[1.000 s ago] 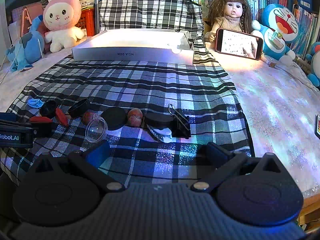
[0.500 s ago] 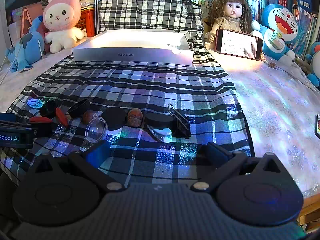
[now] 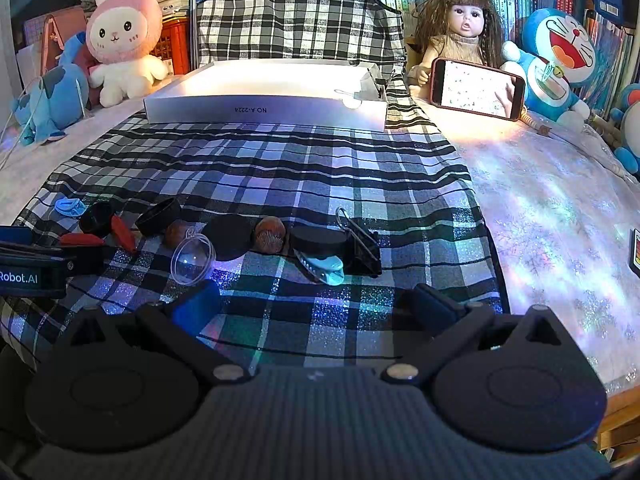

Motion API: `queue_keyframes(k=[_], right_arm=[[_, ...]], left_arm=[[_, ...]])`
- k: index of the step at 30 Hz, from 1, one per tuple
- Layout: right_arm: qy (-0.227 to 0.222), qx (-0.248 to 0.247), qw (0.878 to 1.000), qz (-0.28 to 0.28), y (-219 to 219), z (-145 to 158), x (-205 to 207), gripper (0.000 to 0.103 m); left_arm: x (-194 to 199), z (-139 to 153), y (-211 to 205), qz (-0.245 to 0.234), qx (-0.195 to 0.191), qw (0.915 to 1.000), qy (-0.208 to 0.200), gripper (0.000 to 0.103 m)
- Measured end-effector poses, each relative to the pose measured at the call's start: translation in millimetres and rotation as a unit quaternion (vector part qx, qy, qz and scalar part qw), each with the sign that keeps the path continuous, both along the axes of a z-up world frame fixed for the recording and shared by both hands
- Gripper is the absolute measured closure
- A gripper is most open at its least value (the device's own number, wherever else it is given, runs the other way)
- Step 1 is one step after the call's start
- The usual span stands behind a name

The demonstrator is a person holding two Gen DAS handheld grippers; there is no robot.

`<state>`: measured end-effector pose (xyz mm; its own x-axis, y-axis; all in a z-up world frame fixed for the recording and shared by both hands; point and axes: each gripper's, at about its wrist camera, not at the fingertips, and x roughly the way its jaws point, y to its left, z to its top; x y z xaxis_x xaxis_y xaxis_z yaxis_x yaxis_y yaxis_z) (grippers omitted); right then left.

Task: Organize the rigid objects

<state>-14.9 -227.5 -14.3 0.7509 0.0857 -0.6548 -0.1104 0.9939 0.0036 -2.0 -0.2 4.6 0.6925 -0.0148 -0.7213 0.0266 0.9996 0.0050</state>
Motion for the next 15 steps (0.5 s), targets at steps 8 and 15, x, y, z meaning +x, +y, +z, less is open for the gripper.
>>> queue_keyframes(k=[8, 15], right_arm=[[-0.002, 0.001, 1.0, -0.003, -0.1, 0.4, -1.1, 0.0], [-0.007, 0.002, 1.0, -0.003, -0.4, -0.4, -2.1, 0.0]], left_arm=[[-0.9, 1.4, -0.3, 0.007, -0.001, 0.9999, -0.01, 0.0], [0.0, -0.3, 1.7, -0.001, 0.0, 0.9999, -0.012, 0.0]])
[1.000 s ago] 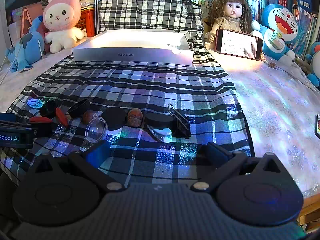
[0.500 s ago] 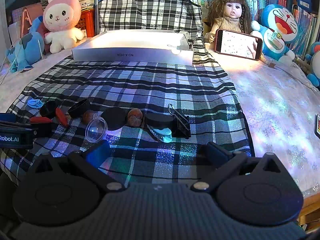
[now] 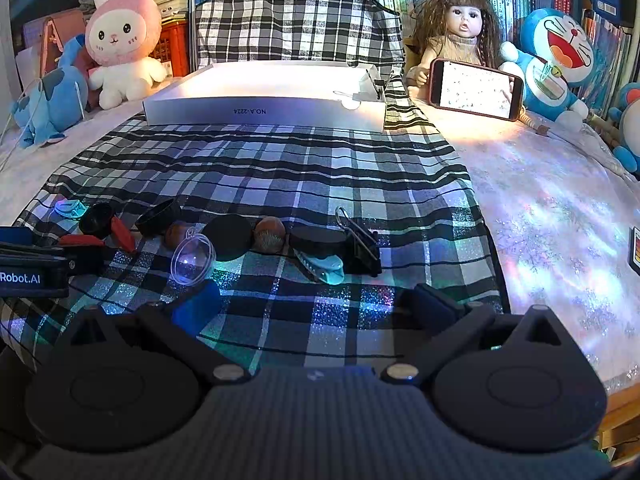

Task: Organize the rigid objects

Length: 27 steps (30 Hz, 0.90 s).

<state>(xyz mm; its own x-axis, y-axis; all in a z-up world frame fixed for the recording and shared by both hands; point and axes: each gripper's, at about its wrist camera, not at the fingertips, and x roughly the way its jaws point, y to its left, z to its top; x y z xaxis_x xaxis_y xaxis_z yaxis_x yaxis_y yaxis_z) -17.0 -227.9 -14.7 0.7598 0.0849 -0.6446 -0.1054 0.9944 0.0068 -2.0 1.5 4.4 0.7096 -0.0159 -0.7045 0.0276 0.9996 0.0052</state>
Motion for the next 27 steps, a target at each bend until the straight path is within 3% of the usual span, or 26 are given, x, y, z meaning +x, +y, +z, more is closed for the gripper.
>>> queue_keyframes(k=[7, 13, 18, 24, 27], right_arm=[[-0.001, 0.002, 1.0, -0.002, -0.4, -0.4, -0.8, 0.0], [-0.016, 0.021, 1.0, 0.003, -1.9, 4.6, -8.1, 0.007], [-0.031, 0.032, 0.999, 0.008, -7.2, 11.4, -11.2, 0.022], [-0.036, 0.02, 0.999, 0.008, -6.3, 13.9, -11.9, 0.052], [-0.03, 0.025, 0.999, 0.006, -7.3, 13.1, -10.2, 0.062]], left_arm=[[-0.1, -0.2, 0.0, -0.002, 0.0, 1.0, 0.002, 0.0], [-7.4, 5.9, 2.7, -0.011, -0.017, 0.9998, -0.008, 0.023], [-17.5, 12.7, 5.1, -0.022, -0.045, 0.9986, -0.016, 0.044], [-27.3, 17.2, 0.2, -0.035, -0.053, 0.9975, -0.031, 0.051], [-28.2, 15.3, 0.8, -0.033, -0.07, 0.9965, -0.03, 0.056]])
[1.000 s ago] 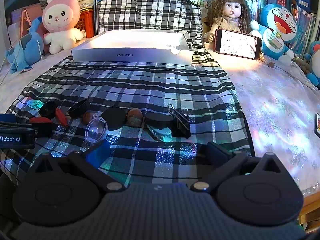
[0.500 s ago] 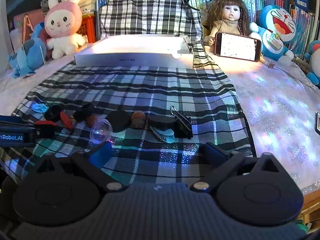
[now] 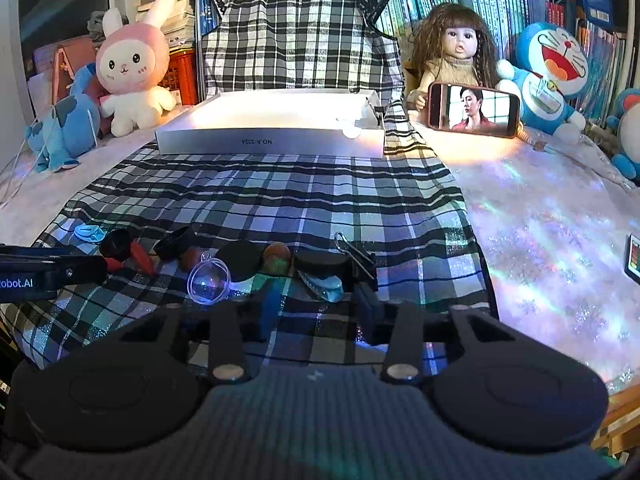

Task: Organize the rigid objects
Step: 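Grasp the red marker with the left tool while the right tool grasps the black round lid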

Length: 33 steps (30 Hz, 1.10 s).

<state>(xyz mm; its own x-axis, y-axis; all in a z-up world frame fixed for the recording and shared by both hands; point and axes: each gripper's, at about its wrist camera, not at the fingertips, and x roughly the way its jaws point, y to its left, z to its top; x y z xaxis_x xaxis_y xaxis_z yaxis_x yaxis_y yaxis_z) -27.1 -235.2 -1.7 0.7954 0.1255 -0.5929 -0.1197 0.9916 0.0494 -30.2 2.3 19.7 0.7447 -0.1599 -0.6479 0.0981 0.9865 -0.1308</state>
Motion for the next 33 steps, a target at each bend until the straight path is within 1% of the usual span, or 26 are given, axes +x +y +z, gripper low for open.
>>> queue_keyframes(k=[3, 4, 5, 11, 12, 13, 17, 24, 28, 30, 31, 33], right_arm=[[0.005, 0.0, 1.0, -0.001, -1.2, -1.0, 2.4, 0.065], [0.006, -0.003, 1.0, -0.001, -1.1, -1.1, 3.7, 0.065], [0.007, -0.006, 1.0, -0.002, -0.8, -1.3, 5.4, 0.065], [0.006, -0.011, 1.0, 0.005, 0.9, -3.4, 17.8, 0.066], [0.005, -0.011, 1.0, 0.008, 1.5, -3.9, 19.8, 0.068], [0.004, -0.01, 1.0, 0.012, 2.1, -4.6, 21.7, 0.068], [0.001, -0.005, 1.0, 0.028, 3.6, -5.0, 23.0, 0.069], [-0.007, -0.019, 0.997, 0.073, 3.0, -5.7, 7.1, 0.069], [-0.004, -0.017, 0.996, 0.086, -1.6, -3.7, 2.0, 0.069], [-0.001, -0.022, 0.996, 0.087, -3.8, -3.4, 0.0, 0.067], [-0.002, -0.026, 0.996, 0.087, -4.8, -3.3, -1.4, 0.055], [-0.001, -0.032, 0.996, 0.083, -8.6, -3.1, -3.3, 0.053]], left_arm=[[0.3, -3.6, 5.0, 0.002, -0.038, 0.9993, 0.001, 0.056], [0.6, -5.0, 6.0, 0.004, -0.046, 0.9989, 0.002, 0.056], [1.9, -6.2, 5.9, 0.006, -0.045, 0.9989, 0.003, 0.056], [0.5, -9.8, -5.8, 0.01, -0.004, 0.9998, -0.017, 0.056], [0.4, -10.2, -7.6, 0.009, 0.002, 0.9998, -0.019, 0.056], [0.3, -10.3, -9.7, 0.009, 0.006, 0.9997, -0.02, 0.056], [-0.1, -12.2, -12.4, 0.009, 0.016, 0.9995, -0.024, 0.056], [0.7, -13.6, -14.6, 0.005, 0.032, 0.999, -0.033, 0.054], [1.0, -14.3, -14.7, 0.006, 0.035, 0.9988, -0.034, 0.054], [1.6, -14.5, -14.0, 0.006, 0.037, 0.9987, -0.035, 0.054], [2.0, -14.6, -13.6, 0.006, 0.038, 0.9986, -0.036, 0.054], [2.2, -14.9, -12.5, 0.008, 0.039, 0.9986, -0.036, 0.054]])
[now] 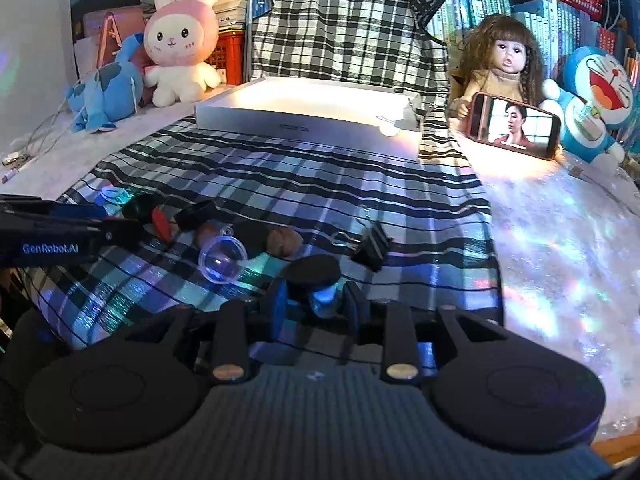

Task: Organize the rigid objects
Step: 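Grasp the red marker with the left tool while the right tool grasps the black round lid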

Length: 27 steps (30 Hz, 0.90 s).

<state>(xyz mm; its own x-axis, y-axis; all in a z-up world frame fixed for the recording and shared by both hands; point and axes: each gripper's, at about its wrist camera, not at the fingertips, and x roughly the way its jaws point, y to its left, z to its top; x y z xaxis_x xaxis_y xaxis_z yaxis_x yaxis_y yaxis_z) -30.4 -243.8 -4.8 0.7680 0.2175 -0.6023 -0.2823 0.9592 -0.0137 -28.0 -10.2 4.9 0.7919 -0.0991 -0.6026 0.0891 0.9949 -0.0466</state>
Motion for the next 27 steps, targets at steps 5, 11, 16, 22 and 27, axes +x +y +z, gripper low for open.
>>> queue_keyframes(k=[5, 11, 16, 22, 27], right_arm=[[0.001, -0.007, 1.0, -0.013, -10.3, 2.3, -2.3, 0.045], [-0.004, -0.007, 1.0, -0.006, -3.5, 10.2, 1.2, 0.045], [0.002, -0.005, 1.0, -0.01, 7.9, 8.4, 11.0, 0.045], [0.008, -0.017, 1.0, -0.016, 15.7, 4.5, 15.8, 0.054], [0.01, -0.015, 0.999, -0.026, 15.8, 4.9, 20.3, 0.053]], left_arm=[[0.2, 0.4, 2.0, 0.003, 0.002, 1.0, -0.001, 0.054], [0.4, 0.8, 1.9, 0.003, 0.002, 1.0, -0.001, 0.054], [2.6, 0.7, -2.5, -0.001, 0.005, 1.0, -0.003, 0.054], [2.6, -3.5, -11.3, -0.02, 0.018, 0.9996, -0.012, 0.06], [2.1, -4.4, -13.9, -0.024, 0.02, 0.9994, -0.015, 0.06]])
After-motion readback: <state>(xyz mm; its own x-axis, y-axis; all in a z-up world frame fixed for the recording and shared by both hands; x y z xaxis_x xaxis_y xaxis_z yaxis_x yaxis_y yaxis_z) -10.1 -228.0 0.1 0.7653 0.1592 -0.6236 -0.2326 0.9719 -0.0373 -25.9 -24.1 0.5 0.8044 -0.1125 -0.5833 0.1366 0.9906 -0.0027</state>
